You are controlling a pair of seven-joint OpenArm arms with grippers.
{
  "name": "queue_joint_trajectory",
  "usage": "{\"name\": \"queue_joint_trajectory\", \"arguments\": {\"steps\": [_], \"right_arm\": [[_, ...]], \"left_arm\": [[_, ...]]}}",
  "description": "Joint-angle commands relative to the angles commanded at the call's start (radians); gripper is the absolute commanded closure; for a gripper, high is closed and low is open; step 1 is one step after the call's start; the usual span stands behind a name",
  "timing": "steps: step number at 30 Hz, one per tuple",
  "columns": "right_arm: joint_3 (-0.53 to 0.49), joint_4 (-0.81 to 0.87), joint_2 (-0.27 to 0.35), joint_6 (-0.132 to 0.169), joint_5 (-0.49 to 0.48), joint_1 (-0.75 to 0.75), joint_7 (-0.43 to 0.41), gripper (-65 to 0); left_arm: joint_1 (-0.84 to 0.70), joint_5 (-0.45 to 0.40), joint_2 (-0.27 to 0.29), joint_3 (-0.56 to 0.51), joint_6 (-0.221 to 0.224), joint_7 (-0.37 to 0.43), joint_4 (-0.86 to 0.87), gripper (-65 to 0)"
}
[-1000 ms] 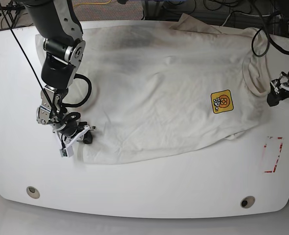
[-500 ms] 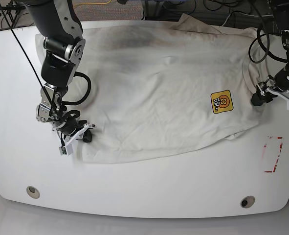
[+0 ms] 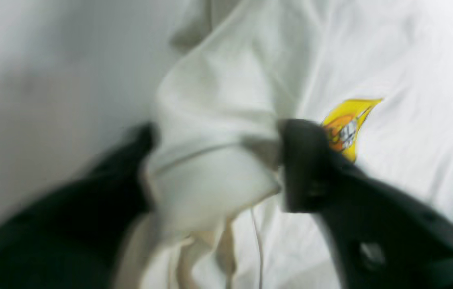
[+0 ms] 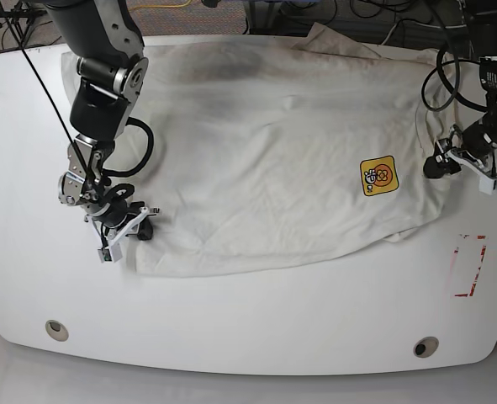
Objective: Fold the T-shirt properly
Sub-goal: 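Grasp the shirt's side edges with both grippers, then lift the shirt with both grippers and flip it over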
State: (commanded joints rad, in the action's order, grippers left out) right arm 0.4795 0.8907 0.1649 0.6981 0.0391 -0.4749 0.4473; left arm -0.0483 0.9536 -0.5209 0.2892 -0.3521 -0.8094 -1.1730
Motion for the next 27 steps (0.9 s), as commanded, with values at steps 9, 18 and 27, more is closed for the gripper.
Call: {"name": "queue_joint_trajectory", "arguments": {"steps": [9,18,27], "right_arm": [[0.002,0.175,-0.003,0.0,-0.002,0.057,0.117,-5.1],[0.002,0.47,-0.014,0.0,-0.002,0.137,0.278,0.0],[0.0,0.631,-0.011,0.0,-0.002,0.109,0.388,0.0]], "left_arm": [[-0.005,0.003,-0.005,0.0,-0.003,-0.005,-0.066,0.0],[-0.06,-0.002,-0.009,0.003,0.0,-0.005,-0.453,0.0],[-0.031,0.002,-0.089,-0.003,-0.003,-0.006,-0.563,0.0]]}}
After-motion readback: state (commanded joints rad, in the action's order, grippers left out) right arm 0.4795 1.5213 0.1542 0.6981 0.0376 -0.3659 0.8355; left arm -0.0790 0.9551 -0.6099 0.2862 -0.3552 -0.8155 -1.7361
